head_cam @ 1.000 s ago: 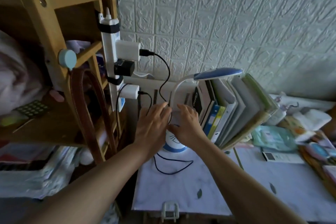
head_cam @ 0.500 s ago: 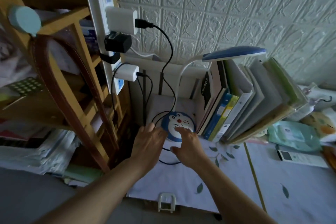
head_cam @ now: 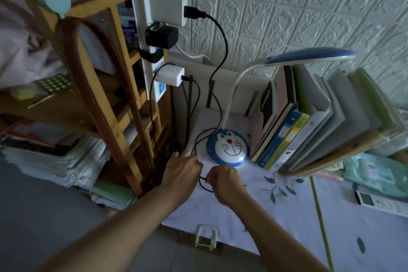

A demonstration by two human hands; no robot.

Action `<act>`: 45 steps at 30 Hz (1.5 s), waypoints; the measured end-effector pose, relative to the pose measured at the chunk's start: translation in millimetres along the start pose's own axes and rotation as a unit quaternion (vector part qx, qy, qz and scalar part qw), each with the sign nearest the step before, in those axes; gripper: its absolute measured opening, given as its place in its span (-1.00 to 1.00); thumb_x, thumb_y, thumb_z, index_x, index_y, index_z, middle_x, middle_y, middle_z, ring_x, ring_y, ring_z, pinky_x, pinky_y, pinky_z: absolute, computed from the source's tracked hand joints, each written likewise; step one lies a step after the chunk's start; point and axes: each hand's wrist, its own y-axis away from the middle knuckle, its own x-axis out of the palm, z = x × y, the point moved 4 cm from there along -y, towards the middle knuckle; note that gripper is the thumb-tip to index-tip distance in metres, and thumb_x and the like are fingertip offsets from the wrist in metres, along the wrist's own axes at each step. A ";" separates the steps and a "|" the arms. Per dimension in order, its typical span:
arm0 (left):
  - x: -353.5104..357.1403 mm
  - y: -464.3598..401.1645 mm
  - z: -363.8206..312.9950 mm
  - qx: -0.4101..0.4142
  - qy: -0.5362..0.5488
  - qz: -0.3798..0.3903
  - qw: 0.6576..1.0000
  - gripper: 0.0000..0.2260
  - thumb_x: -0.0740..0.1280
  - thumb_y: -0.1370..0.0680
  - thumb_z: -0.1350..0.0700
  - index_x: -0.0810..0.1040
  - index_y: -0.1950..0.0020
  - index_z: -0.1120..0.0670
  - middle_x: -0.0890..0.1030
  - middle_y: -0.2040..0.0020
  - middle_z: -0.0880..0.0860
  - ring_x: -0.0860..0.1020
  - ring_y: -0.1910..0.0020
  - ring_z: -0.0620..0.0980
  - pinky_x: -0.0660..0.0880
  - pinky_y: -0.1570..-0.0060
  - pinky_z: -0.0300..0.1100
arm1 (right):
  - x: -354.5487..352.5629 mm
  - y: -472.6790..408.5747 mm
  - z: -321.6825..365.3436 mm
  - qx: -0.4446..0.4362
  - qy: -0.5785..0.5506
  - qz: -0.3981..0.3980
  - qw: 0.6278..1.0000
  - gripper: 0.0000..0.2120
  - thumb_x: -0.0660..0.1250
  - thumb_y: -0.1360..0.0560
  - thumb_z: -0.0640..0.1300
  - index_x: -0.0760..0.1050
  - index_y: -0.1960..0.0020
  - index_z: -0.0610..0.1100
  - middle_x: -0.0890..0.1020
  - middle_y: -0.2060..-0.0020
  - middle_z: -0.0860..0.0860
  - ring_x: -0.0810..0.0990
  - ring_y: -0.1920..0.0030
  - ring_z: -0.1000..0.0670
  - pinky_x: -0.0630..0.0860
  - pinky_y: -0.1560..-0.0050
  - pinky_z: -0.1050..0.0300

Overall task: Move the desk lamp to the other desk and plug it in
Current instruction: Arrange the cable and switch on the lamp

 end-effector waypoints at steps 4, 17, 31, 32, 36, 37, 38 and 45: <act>-4.1 8.1 9.2 -0.017 0.046 -0.009 0.999 -0.79 0.21 -0.56 0.25 0.48 -0.16 0.08 0.58 -0.13 0.07 0.55 -0.07 0.06 0.41 0.00 -0.17 | -2.5 -3.2 12.6 -0.014 -0.083 -0.034 0.996 -0.78 0.15 -0.51 -0.34 0.56 -0.03 -0.24 0.62 0.01 -0.12 0.56 0.04 -0.09 0.46 0.11 0.16; -40.1 32.7 60.6 -0.098 0.021 -0.104 0.990 -0.77 0.13 -0.56 0.28 0.55 -0.07 0.16 0.52 -0.11 0.12 0.48 -0.10 0.08 0.41 -0.08 -0.12 | 23.3 -3.5 55.6 -0.038 -0.131 -0.056 0.989 -0.73 0.23 -0.55 -0.15 0.42 -0.24 -0.11 0.47 -0.18 -0.15 0.53 -0.07 -0.08 0.41 0.09 0.25; -32.6 43.6 87.1 -0.074 0.024 -0.116 0.990 -0.77 0.15 -0.58 0.26 0.55 -0.13 0.14 0.58 -0.11 0.08 0.47 -0.19 0.04 0.49 -0.02 -0.18 | -30.8 -45.8 108.6 -0.104 -0.032 -0.169 0.980 -0.72 0.17 -0.54 -0.14 0.48 -0.21 -0.10 0.45 -0.11 -0.16 0.50 0.06 -0.18 0.37 0.20 0.12; -32.1 43.6 88.0 -0.071 0.012 -0.111 0.991 -0.77 0.16 -0.57 0.28 0.56 -0.13 0.16 0.58 -0.11 0.10 0.47 -0.19 0.06 0.50 0.00 -0.17 | -31.3 -46.5 108.9 -0.104 -0.033 -0.174 0.979 -0.77 0.16 -0.53 -0.16 0.51 -0.13 -0.14 0.46 -0.08 -0.17 0.46 0.14 -0.16 0.34 0.24 0.14; -25.2 42.9 86.9 -0.039 -0.064 -0.065 0.995 -0.82 0.25 -0.54 0.28 0.54 -0.11 0.21 0.58 -0.10 0.17 0.50 -0.13 0.14 0.49 -0.01 -0.03 | -34.2 -49.4 112.8 -0.129 -0.050 -0.199 0.970 -0.86 0.20 -0.51 -0.23 0.51 0.07 -0.27 0.48 0.01 -0.20 0.51 0.17 -0.21 0.48 0.24 -0.01; -22.7 42.7 86.5 -0.029 -0.088 -0.051 0.994 -0.83 0.26 -0.53 0.26 0.53 -0.10 0.22 0.57 -0.10 0.18 0.50 -0.12 0.16 0.47 -0.05 0.02 | -33.8 -50.1 113.8 -0.139 -0.056 -0.201 0.968 -0.88 0.22 -0.50 -0.25 0.50 0.09 -0.28 0.50 0.02 -0.21 0.53 0.16 -0.22 0.50 0.21 -0.04; -19.8 42.1 87.0 -0.021 -0.105 -0.040 0.993 -0.84 0.27 -0.53 0.25 0.52 -0.09 0.22 0.56 -0.10 0.19 0.49 -0.12 0.17 0.45 -0.08 0.06 | -32.3 -50.8 114.3 -0.145 -0.063 -0.202 0.967 -0.89 0.23 -0.49 -0.27 0.51 0.10 -0.29 0.51 0.02 -0.22 0.54 0.15 -0.23 0.51 0.19 -0.05; 15.9 36.8 78.8 0.035 -0.109 0.032 0.993 -0.87 0.23 -0.52 0.35 0.52 -0.02 0.26 0.60 0.00 0.20 0.55 0.01 0.17 0.48 0.07 -0.01 | -8.3 -53.2 95.1 -0.135 -0.022 -0.133 0.982 -0.68 0.18 -0.46 -0.45 0.55 -0.14 -0.27 0.46 -0.16 -0.22 0.56 -0.03 -0.25 0.56 -0.03 -0.01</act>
